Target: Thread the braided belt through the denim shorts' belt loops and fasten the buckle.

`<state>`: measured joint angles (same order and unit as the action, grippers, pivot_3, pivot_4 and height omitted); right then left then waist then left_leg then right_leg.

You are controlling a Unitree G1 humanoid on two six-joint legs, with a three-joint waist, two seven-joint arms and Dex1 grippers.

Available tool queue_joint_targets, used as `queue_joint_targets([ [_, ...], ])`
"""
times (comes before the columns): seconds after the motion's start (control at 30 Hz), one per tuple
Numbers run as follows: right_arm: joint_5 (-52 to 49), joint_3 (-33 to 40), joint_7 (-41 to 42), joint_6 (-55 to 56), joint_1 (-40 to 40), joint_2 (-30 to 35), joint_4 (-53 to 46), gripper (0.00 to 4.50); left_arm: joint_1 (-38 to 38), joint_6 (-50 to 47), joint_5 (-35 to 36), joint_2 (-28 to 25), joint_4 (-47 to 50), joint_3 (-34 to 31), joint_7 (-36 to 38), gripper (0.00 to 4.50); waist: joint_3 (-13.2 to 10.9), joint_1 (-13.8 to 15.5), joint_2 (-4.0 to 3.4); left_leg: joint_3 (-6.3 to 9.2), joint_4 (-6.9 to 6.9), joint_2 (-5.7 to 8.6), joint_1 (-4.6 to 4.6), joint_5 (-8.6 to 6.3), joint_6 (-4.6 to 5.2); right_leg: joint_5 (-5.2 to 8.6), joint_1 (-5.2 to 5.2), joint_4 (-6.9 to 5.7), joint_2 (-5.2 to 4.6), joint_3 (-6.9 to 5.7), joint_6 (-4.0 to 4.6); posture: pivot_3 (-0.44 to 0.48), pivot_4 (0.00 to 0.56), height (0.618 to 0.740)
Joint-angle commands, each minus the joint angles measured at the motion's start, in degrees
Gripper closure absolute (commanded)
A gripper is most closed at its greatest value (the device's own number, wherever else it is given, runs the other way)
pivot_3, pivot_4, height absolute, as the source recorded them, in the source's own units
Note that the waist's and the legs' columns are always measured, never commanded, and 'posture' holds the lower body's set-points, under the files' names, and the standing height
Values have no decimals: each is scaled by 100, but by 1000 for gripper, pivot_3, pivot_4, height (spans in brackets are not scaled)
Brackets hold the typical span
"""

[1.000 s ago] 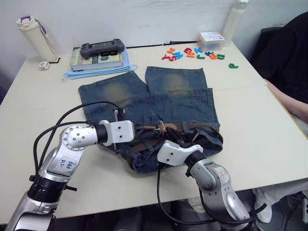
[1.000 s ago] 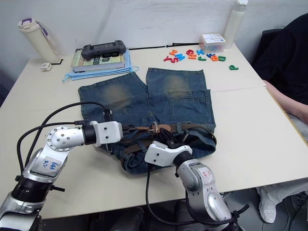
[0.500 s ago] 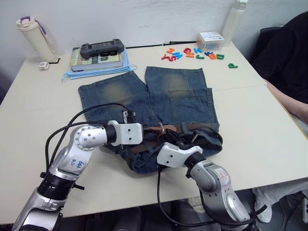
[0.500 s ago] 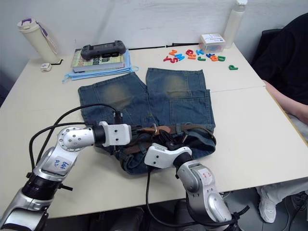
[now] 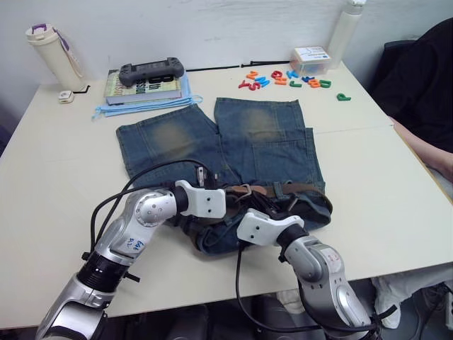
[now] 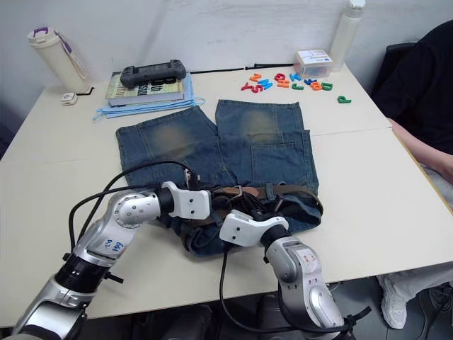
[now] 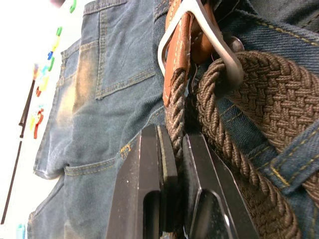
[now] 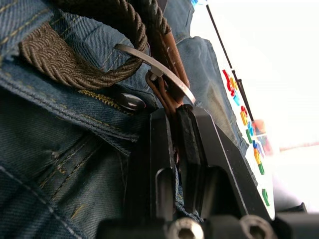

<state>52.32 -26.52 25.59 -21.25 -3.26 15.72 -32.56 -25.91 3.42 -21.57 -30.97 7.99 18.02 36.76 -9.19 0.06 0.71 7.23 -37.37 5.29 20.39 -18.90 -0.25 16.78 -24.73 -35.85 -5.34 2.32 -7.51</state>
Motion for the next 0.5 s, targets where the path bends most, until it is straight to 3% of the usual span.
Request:
queue_joint_targets([
  [0.03,-27,-94,-3,207,-53,-164,-261,4434,149,440,130,29,191,-38,-126,4500,0,-6,0,0,0,0,0,0,0,0,0,0,0,0,0,0,150,730],
  [0.23,-41,-94,15,215,-31,-237,-267,4434,460,662,216,-103,366,-460,-338,4500,0,-10,0,-1,2,-2,0,0,-1,0,-3,-1,0,2,0,0,150,730],
  [0.5,-87,-53,67,311,-121,-297,-258,4434,413,803,-32,27,299,-475,-650,4500,0,-11,0,-1,2,-2,0,0,-1,0,-3,-2,1,1,0,0,150,730],
])
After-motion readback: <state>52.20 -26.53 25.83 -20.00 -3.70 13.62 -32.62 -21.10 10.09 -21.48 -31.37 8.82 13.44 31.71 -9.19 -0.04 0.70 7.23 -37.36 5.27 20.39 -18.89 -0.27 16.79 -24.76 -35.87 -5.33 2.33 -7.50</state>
